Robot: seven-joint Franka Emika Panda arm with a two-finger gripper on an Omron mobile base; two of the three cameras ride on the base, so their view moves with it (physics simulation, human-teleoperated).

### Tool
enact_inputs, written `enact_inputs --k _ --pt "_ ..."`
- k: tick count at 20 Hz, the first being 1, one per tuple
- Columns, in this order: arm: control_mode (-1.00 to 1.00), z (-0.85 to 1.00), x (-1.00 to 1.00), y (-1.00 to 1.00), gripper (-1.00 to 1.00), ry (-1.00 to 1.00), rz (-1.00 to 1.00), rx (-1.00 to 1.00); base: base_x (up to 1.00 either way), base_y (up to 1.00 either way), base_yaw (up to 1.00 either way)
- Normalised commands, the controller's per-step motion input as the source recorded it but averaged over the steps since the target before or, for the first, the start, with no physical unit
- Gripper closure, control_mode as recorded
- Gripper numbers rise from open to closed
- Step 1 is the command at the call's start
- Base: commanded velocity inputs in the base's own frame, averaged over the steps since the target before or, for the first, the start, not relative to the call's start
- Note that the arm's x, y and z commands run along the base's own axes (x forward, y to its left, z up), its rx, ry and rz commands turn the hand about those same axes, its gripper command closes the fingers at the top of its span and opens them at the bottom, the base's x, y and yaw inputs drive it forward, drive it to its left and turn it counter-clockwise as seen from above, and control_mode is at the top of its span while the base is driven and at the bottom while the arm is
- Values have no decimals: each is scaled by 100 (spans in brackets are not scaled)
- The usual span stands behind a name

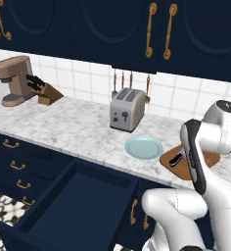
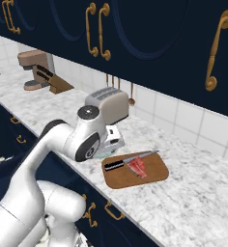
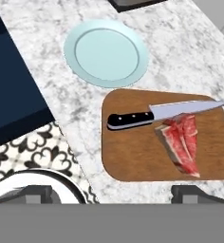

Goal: Pick up the knife from the drawer and place it on the cutting board. Then place the meat from the plate to the cutting board.

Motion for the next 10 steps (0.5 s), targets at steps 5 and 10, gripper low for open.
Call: enact_inputs --k 5,10 --pt "-100 74 -50 89 -100 -1 0 -4 0 0 0" --pt "-100 81 -49 73 -100 -7 0 -4 0 0 0"
